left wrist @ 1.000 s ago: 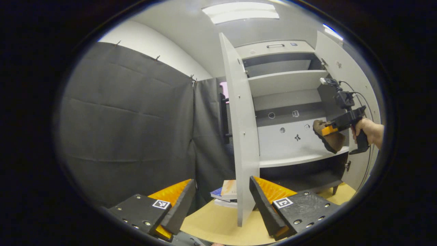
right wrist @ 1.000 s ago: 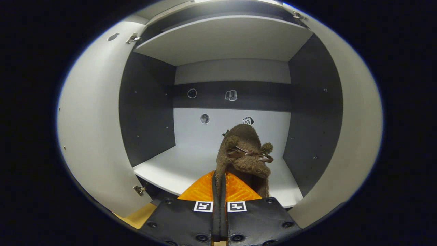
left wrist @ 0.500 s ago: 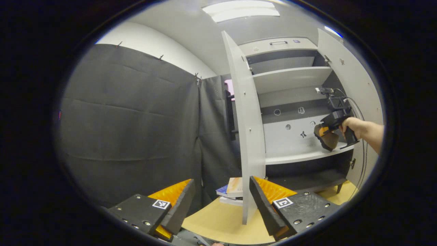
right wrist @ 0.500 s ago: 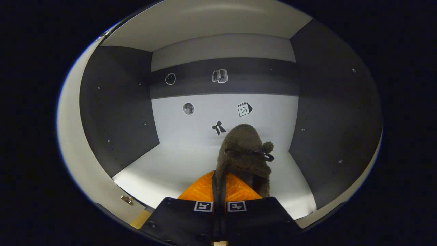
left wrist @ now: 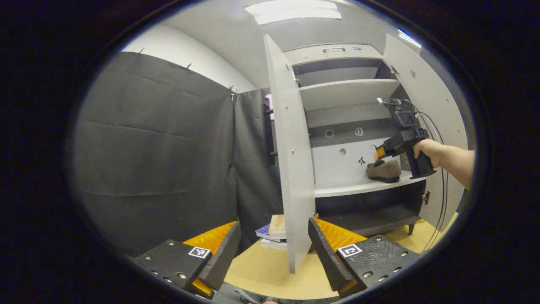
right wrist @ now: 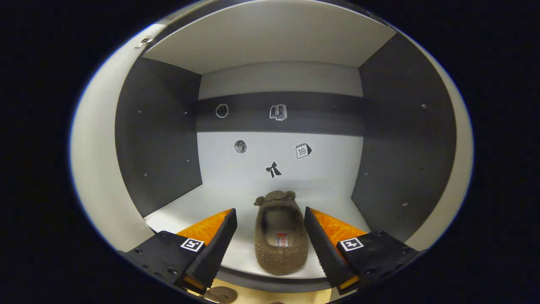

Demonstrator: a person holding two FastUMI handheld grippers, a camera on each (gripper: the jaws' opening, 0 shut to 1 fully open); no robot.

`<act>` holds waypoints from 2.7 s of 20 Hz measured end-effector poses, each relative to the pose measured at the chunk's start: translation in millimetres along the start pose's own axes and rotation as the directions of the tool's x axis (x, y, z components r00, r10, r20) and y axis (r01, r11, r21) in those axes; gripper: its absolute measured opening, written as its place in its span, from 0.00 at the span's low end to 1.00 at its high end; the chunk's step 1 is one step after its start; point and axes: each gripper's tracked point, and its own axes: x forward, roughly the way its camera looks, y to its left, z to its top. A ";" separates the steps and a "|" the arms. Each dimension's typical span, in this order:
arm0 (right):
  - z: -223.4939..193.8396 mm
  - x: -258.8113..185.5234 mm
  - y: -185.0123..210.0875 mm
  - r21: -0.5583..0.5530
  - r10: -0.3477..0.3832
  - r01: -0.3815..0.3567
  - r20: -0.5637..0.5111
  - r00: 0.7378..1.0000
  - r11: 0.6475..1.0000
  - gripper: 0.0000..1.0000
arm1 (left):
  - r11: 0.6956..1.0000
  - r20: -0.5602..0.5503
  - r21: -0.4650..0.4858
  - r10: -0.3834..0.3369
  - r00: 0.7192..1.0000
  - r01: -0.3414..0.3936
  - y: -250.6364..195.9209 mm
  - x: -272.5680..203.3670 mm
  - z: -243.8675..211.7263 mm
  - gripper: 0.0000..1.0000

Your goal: Grab one shoe with the right hand and put it into the shoe cabinet, grab the other shoe with the left hand and put it into the shoe cabinet; then close the right door with the right hand and the left door with the left hand.

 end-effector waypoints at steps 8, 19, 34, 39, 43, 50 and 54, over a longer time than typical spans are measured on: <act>-0.9 -118.6 -3.7 -0.019 -0.007 0.011 0.197 0.980 1.000 1.00 | 0.976 -0.038 -0.018 -0.216 0.976 0.216 -66.3 6.6 -26.7 1.00; -56.1 -251.4 -4.7 -0.083 -0.014 0.041 0.293 0.956 0.996 0.99 | 0.910 -0.280 -0.061 -0.409 0.868 0.409 -137.6 17.7 -152.2 0.94; -123.9 -289.5 -39.2 0.005 -0.073 0.073 0.138 0.988 0.997 0.98 | 0.904 -0.613 -0.111 -0.389 0.687 0.413 -188.2 77.7 -293.9 0.93; -134.7 -286.6 -51.2 -0.002 -0.110 0.111 0.095 0.989 0.994 0.98 | 0.904 -0.659 -0.111 -0.378 0.650 0.413 -197.5 77.4 -320.6 0.63; -140.5 -284.2 -46.9 0.000 -0.094 0.094 0.076 0.993 0.996 0.98 | 0.893 -0.698 -0.194 -0.416 0.583 0.405 -208.4 69.6 -322.5 0.27; -139.0 -283.9 -45.4 0.013 -0.089 0.088 0.068 0.994 0.996 0.97 | 0.913 -0.663 -0.190 -0.390 0.639 0.360 -209.7 79.6 -306.9 0.01; -137.4 -287.6 -45.4 0.022 -0.089 0.088 0.074 0.993 0.996 0.98 | 0.901 -0.592 -0.199 -0.425 0.685 0.386 -210.4 94.8 -272.2 0.01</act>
